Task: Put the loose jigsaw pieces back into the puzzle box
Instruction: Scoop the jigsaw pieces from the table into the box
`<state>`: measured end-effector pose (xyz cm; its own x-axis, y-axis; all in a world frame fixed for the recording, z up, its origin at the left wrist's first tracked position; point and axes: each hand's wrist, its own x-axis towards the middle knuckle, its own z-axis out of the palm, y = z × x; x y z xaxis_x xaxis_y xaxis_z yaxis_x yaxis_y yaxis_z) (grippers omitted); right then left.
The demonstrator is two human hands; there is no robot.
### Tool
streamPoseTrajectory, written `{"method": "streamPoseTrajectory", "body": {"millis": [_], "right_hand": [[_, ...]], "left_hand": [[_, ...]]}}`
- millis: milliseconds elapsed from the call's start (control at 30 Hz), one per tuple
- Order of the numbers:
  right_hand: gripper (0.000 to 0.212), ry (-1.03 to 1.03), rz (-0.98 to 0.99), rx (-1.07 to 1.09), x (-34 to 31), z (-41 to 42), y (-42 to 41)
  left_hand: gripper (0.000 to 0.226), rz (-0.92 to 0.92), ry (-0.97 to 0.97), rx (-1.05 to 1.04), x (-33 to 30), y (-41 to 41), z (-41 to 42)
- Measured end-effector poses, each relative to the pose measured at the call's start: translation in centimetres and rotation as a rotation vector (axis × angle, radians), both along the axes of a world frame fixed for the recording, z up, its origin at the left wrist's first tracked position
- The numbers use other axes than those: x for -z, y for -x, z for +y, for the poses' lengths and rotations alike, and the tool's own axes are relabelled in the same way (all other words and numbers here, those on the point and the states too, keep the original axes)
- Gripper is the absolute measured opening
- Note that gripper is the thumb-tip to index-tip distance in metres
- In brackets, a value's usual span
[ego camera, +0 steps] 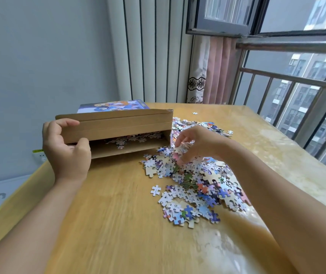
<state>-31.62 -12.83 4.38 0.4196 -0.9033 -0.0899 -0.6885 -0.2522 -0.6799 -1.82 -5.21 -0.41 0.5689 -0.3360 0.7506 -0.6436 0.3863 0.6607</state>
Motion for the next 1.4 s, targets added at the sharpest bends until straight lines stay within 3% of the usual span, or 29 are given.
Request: {"method": "streamPoseTrajectory", "body": {"millis": [133, 333, 600, 900, 1067, 1133, 1267, 1400], "right_hand": [[0.055, -0.173, -0.227, 0.007, -0.3, -0.3, 0.9], [0.056, -0.21, -0.454, 0.008, -2.5, 0.3, 0.5], [0.066, -0.421, -0.7, 0.181, -0.3, 5.0, -8.0], [0.028, -0.36, -0.841, 0.639, -0.4, 3.9, -13.2], [0.021, -0.243, -1.025, 0.849, 0.9, 3.2, -15.4], [0.023, -0.218, -1.055, 0.858, 1.3, 3.0, -16.6], [0.05, -0.353, -1.098, 0.705, 1.4, 2.3, -16.8], [0.031, -0.378, -0.937, 0.595, 1.1, 1.5, -14.7]], "left_hand": [[0.038, -0.007, 0.021, 0.005, 0.1, -0.4, -0.2], [0.039, -0.006, 0.023, 0.025, -0.1, -0.1, -0.1], [0.041, -0.04, 0.057, 0.063, -0.3, 0.1, 0.0], [0.04, -0.032, 0.1, 0.083, -0.8, 0.4, 0.2], [0.04, -0.047, 0.105, 0.113, -1.0, 0.9, 0.5], [0.041, -0.04, 0.109, 0.117, -1.0, 0.9, 0.4], [0.041, -0.013, 0.108, 0.119, -1.1, 0.9, 0.6], [0.042, -0.026, 0.1, 0.126, -1.2, 1.1, 0.5]]}}
